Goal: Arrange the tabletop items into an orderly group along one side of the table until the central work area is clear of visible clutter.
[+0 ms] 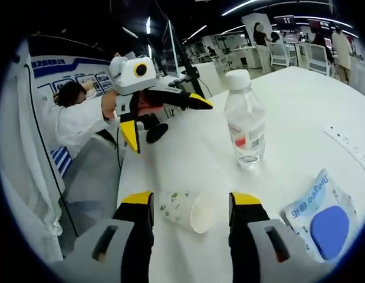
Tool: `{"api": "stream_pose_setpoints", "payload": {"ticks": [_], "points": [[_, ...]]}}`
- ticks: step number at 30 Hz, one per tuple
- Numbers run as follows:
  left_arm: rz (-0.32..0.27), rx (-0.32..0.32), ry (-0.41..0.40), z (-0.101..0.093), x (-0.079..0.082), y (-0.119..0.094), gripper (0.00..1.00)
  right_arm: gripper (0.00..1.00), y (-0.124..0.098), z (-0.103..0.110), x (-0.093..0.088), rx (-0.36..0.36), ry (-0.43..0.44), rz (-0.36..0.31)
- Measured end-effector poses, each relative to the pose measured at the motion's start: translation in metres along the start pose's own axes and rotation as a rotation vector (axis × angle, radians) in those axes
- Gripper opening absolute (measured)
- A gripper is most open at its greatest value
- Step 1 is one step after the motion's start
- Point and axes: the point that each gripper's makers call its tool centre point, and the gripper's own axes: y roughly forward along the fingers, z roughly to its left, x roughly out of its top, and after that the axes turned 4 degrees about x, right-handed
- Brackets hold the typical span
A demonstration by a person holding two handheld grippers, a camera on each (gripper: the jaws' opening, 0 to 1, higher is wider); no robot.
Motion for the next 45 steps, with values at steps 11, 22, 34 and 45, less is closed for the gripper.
{"api": "stream_pose_setpoints", "payload": {"ticks": [11,22,34,45], "points": [[-0.009,0.002,-0.023,-0.006,-0.004,-0.002,1.00,0.25,0.013,0.006,-0.018,0.104,0.050,0.059],[-0.012,0.002,-0.023,-0.007,-0.006,-0.005,1.00,0.06,0.021,0.007,-0.025,0.158,0.065,0.088],[-0.009,-0.002,-0.025,-0.010,-0.007,-0.005,1.00,0.00,0.017,0.030,-0.021,0.235,0.073,0.093],[-0.012,-0.003,-0.022,-0.014,-0.007,-0.003,1.00,0.00,-0.014,0.016,0.007,0.130,-0.073,0.110]]}}
